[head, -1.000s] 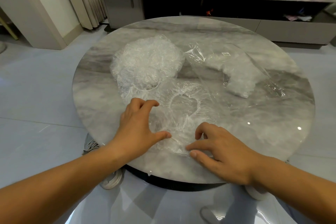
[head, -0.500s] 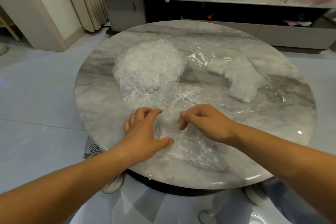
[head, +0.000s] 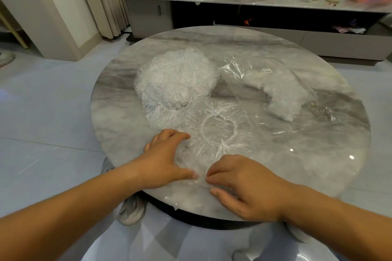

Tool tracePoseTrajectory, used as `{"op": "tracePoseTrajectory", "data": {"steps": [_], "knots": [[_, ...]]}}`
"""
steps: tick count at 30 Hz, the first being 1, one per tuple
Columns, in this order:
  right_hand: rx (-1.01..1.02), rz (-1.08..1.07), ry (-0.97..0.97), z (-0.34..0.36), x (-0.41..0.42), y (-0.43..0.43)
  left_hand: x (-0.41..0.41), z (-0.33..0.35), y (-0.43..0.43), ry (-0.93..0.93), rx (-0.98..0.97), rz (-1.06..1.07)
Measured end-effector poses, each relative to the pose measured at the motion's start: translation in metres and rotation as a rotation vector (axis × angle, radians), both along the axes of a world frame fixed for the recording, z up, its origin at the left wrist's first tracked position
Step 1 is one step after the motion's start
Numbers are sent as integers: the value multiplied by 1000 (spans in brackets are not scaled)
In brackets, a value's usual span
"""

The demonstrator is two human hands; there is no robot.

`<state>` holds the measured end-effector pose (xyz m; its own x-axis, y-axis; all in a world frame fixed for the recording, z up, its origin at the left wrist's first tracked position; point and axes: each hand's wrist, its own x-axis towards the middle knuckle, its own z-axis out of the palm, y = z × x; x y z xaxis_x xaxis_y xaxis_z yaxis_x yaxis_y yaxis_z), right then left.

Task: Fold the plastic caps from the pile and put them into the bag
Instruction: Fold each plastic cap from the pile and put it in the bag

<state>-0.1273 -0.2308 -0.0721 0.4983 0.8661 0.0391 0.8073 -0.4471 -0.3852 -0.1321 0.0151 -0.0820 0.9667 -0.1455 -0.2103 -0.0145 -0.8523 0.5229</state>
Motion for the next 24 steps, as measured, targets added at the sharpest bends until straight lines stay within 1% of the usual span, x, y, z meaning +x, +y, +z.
{"op": "tracePoseTrajectory", "data": {"steps": [3,5,7,9,11,13,16,20,22,24], "knots": [[-92,22,-19,-4,-7,0,1,9,13,148,-9,-98],[-127,18,-39,-3,-10,-1,1,15,14,185,-6,-110],[-153,18,-59,-3,-13,-2,1,19,9,178,14,-69],[-167,22,-66,-4,-16,-3,0,22,1,130,49,-1],[-169,23,-65,-3,-19,-5,-1,23,-4,88,122,60],[-164,3,-61,-3,-21,-8,-1,23,-5,88,187,106],[-136,-49,-30,-2,-24,-11,0,21,-2,92,230,165],[-99,-136,18,3,-25,-6,-3,20,-1,112,185,169],[-130,-151,21,6,-26,-1,-6,20,-1,98,140,149],[-194,-136,-18,7,-27,4,-7,20,-1,79,70,142]]}}
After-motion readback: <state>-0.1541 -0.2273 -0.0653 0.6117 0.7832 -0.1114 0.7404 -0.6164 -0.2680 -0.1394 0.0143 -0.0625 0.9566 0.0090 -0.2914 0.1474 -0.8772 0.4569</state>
